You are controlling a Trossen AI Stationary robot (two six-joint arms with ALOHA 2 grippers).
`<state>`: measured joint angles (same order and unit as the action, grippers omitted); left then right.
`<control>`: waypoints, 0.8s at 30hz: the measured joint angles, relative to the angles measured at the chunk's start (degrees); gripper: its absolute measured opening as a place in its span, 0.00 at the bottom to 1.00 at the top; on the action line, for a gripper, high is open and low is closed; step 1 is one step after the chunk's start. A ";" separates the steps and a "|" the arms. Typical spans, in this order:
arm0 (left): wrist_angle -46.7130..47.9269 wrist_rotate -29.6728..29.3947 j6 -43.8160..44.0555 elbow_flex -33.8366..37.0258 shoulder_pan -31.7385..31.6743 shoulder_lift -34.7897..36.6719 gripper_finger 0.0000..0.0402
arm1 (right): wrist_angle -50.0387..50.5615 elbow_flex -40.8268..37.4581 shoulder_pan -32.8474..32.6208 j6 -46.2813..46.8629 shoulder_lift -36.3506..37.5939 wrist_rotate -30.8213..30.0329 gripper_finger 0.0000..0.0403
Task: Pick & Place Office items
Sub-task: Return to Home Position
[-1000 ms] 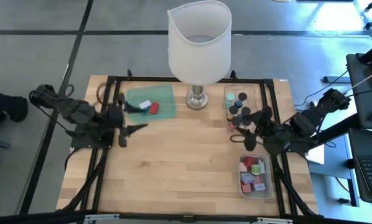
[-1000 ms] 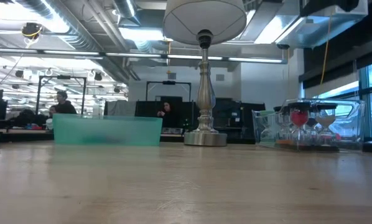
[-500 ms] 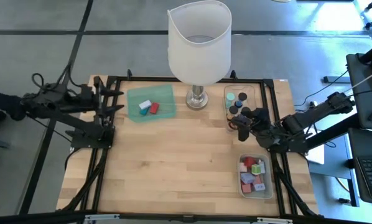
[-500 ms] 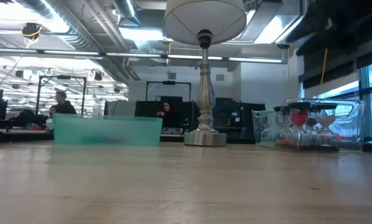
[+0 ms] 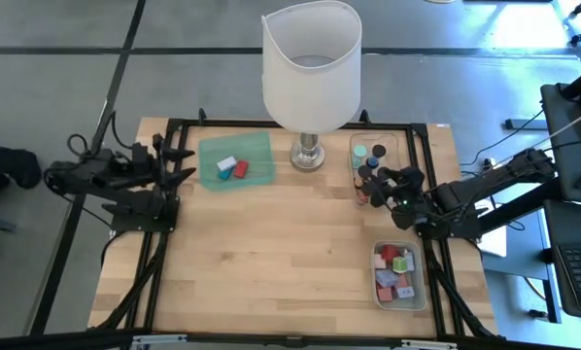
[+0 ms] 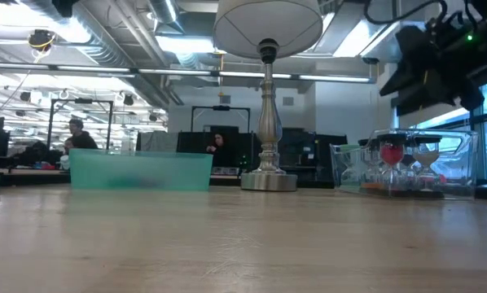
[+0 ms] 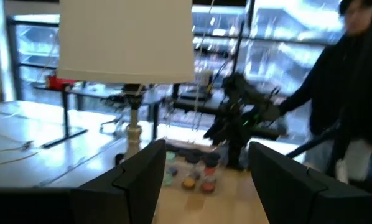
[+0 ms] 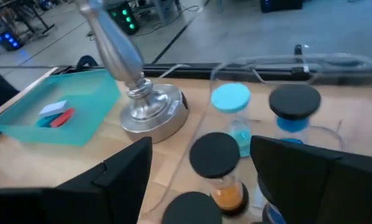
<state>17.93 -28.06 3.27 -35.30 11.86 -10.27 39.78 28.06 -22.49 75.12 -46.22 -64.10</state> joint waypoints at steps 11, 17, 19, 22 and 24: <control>-20.48 9.35 8.40 17.61 0.01 8.09 0.56 | -0.50 -3.57 0.69 8.92 1.03 -1.35 0.68; -33.45 14.31 14.08 25.76 0.00 6.07 0.56 | -3.23 -3.57 0.70 7.91 1.03 -1.42 0.68; -36.75 15.01 16.01 27.54 0.00 5.47 0.56 | -4.65 -3.57 0.71 6.79 1.03 -1.26 0.68; -37.88 16.17 18.41 28.28 0.02 4.74 0.56 | -6.87 -3.57 0.69 4.62 1.03 -1.07 0.68; -37.94 16.22 19.49 28.30 0.00 4.53 0.56 | -8.63 -3.57 0.70 2.96 1.03 -1.06 0.68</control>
<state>-20.01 -11.84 22.76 -7.01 11.86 -5.74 31.16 24.49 -21.79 78.08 -45.19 -65.15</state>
